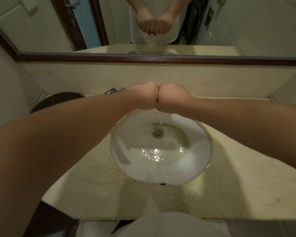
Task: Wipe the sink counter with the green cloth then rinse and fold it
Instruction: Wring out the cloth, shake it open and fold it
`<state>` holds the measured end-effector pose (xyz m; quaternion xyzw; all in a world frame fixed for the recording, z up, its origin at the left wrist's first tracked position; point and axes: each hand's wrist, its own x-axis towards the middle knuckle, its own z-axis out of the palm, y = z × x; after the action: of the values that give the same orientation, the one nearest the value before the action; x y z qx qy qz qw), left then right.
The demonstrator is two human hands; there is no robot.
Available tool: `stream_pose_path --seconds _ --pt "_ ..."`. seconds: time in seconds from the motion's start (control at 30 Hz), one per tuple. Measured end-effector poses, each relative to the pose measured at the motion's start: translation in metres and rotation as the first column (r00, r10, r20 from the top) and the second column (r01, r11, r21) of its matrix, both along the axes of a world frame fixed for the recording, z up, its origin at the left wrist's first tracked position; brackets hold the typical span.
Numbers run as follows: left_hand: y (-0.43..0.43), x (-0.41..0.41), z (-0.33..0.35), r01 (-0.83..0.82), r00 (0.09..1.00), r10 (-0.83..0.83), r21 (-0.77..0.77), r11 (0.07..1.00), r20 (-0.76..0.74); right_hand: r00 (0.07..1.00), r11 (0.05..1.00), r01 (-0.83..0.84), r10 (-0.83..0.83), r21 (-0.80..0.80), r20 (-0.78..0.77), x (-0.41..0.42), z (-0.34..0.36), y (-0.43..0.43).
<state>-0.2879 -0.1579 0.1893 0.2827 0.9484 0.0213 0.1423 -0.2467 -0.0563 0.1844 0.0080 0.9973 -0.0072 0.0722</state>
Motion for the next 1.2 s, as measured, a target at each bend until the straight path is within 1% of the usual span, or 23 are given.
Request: stream_pose_path --seconds 0.13,0.2,0.27,0.33,0.43,0.5,0.57,0.67,0.73,0.77,0.8,0.83,0.87,0.9,0.93,0.97,1.0,1.03,1.07,1.1,1.13,1.17,1.2 --pt "0.0 -0.003 -0.001 -0.086 0.991 0.076 0.091 0.992 0.11 0.992 0.985 -0.105 0.114 0.134 -0.056 -0.006 0.001 0.004" --pt "-0.003 -0.004 -0.003 -0.145 0.961 0.109 0.128 0.981 0.255 0.98 0.963 -0.178 0.192 0.203 -0.049 -0.006 0.003 0.003" --pt "-0.01 -0.002 -0.004 -0.23 0.869 0.127 0.164 0.959 0.478 0.964 0.935 -0.247 0.265 0.255 -0.035 -0.002 0.004 0.001" --pt "-0.017 0.002 -0.008 -0.32 0.739 0.135 0.167 0.933 0.66 0.945 0.906 -0.304 0.326 0.294 -0.027 0.001 0.003 -0.001" --pt "-0.019 0.01 -0.016 -0.398 0.585 0.169 0.099 0.912 0.793 0.923 0.878 -0.362 0.385 0.313 -0.015 0.004 -0.001 -0.004" --pt "-0.018 0.016 -0.023 -0.429 0.538 0.219 0.041 0.902 0.814 0.91 0.871 -0.396 0.414 0.29 0.001 0.008 -0.006 -0.004" --pt "-0.016 0.024 -0.032 -0.487 0.542 0.262 0.045 0.872 0.798 0.904 0.87 -0.414 0.428 0.269 0.006 0.012 -0.011 -0.001" --pt "-0.012 0.037 -0.044 -0.554 0.603 0.306 0.112 0.825 0.737 0.894 0.862 -0.429 0.447 0.268 -0.006 0.016 -0.018 0.001" --pt "-0.012 0.042 -0.046 -0.536 0.678 0.322 0.145 0.832 0.661 0.903 0.869 -0.41 0.429 0.276 -0.011 0.019 -0.026 -0.002" --pt "-0.013 0.043 -0.049 -0.489 0.752 0.326 0.152 0.859 0.573 0.915 0.885 -0.391 0.403 0.251 0.004 0.022 -0.029 -0.003" --pt "-0.015 0.043 -0.05 -0.416 0.833 0.31 0.15 0.897 0.458 0.93 0.912 -0.367 0.367 0.184 0.033 0.024 -0.03 -0.002" --pt "-0.017 0.042 -0.051 -0.335 0.902 0.272 0.146 0.931 0.336 0.942 0.942 -0.33 0.324 0.065 0.087 0.025 -0.03 0.002" --pt "-0.021 0.041 -0.052 -0.266 0.947 0.233 0.137 0.954 0.221 0.945 0.957 -0.27 0.285 -0.109 0.159 0.027 -0.027 0.006" --pt "-0.025 0.04 -0.051 -0.213 0.973 0.198 0.133 0.968 0.115 0.939 0.934 -0.201 0.269 -0.294 0.213 0.029 -0.022 0.011" --pt "-0.029 0.039 -0.05 -0.165 0.986 0.165 0.135 0.977 0.008 0.941 0.88 -0.115 0.245 -0.461 0.233 0.032 -0.016 0.015" --pt "-0.033 0.038 -0.047 -0.121 0.987 0.134 0.137 0.983 -0.093 0.944 0.783 0.016 0.192 -0.621 0.266 0.035 -0.01 0.019" --pt "-0.036 0.038 -0.043 -0.077 0.978 0.103 0.141 0.987 -0.181 0.943 0.591 0.166 0.139 -0.789 0.302 0.037 -0.007 0.023" --pt "-0.038 0.038 -0.038 -0.035 0.962 0.072 0.145 0.989 -0.262 0.924 0.308 0.334 0.081 -0.891 0.374 0.039 -0.004 0.026" --pt "-0.04 0.038 -0.034 0.0 0.94 0.048 0.142 0.99 -0.338 0.872 -0.018 0.488 0.037 -0.872 0.487 0.04 -0.005 0.028" --pt "-0.04 0.039 -0.028 0.02 0.915 0.039 0.142 0.99 -0.402 0.804 -0.263 0.574 0.004 -0.775 0.594 0.041 -0.009 0.031" --pt "-0.04 0.039 -0.024 0.038 0.887 0.037 0.153 0.987 -0.46 0.73 -0.398 0.623 -0.014 -0.673 0.684 0.044 -0.015 0.035" --pt "-0.04 0.038 -0.021 0.06 0.857 0.036 0.17 0.984 -0.514 0.668 -0.452 0.664 -0.002 -0.596 0.744 0.047 -0.021 0.037" --pt "-0.04 0.036 -0.019 0.091 0.829 0.026 0.182 0.979 -0.559 0.628 -0.473 0.703 0.06 -0.532 0.776 0.052 -0.025 0.036"
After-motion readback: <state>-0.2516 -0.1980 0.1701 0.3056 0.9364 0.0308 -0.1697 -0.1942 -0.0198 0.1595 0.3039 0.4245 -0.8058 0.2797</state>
